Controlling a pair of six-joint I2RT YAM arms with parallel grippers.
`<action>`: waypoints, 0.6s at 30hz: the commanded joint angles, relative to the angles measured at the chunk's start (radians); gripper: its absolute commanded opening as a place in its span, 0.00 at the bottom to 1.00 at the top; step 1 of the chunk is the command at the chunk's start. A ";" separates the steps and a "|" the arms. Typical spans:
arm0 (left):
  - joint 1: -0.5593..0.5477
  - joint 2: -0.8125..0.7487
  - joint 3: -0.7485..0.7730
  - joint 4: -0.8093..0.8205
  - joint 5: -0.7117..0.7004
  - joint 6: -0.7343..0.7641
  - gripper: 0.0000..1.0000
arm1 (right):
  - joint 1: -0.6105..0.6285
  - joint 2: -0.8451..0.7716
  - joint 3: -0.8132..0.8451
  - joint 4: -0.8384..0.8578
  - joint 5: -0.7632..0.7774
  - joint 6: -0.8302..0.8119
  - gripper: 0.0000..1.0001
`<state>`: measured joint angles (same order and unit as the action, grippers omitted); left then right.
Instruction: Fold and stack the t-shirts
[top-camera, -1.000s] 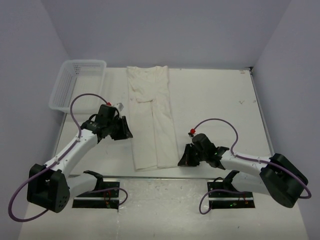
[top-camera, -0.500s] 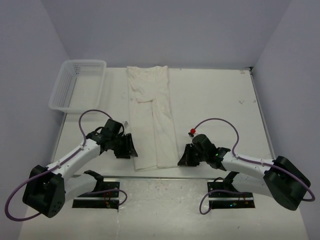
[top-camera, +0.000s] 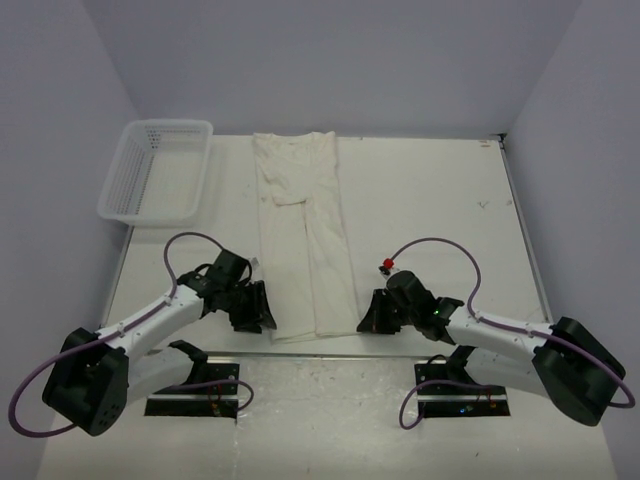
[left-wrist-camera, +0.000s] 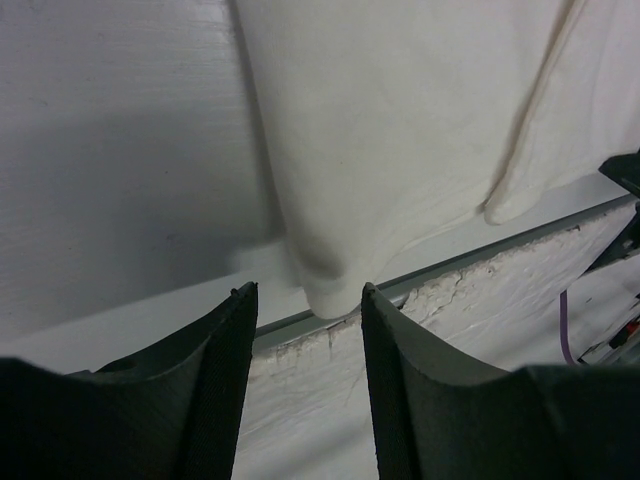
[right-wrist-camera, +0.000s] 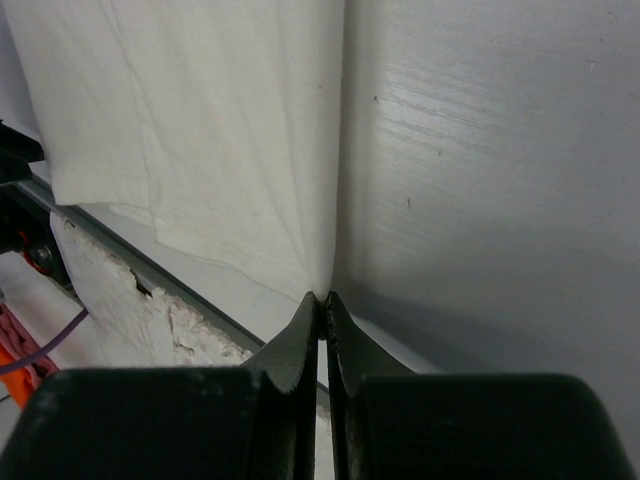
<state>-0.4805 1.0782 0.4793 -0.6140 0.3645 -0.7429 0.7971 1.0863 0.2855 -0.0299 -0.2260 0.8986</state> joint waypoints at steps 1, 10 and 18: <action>-0.021 0.009 -0.022 0.025 0.028 -0.042 0.47 | 0.010 -0.011 -0.002 0.002 0.020 0.014 0.00; -0.119 0.071 -0.024 0.076 0.027 -0.087 0.47 | 0.024 0.029 0.007 0.024 0.020 0.022 0.00; -0.133 0.100 -0.031 0.112 0.040 -0.093 0.35 | 0.031 0.023 0.003 0.019 0.025 0.023 0.00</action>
<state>-0.6071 1.1778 0.4595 -0.5365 0.3836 -0.8165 0.8158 1.1118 0.2855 -0.0254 -0.2218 0.9070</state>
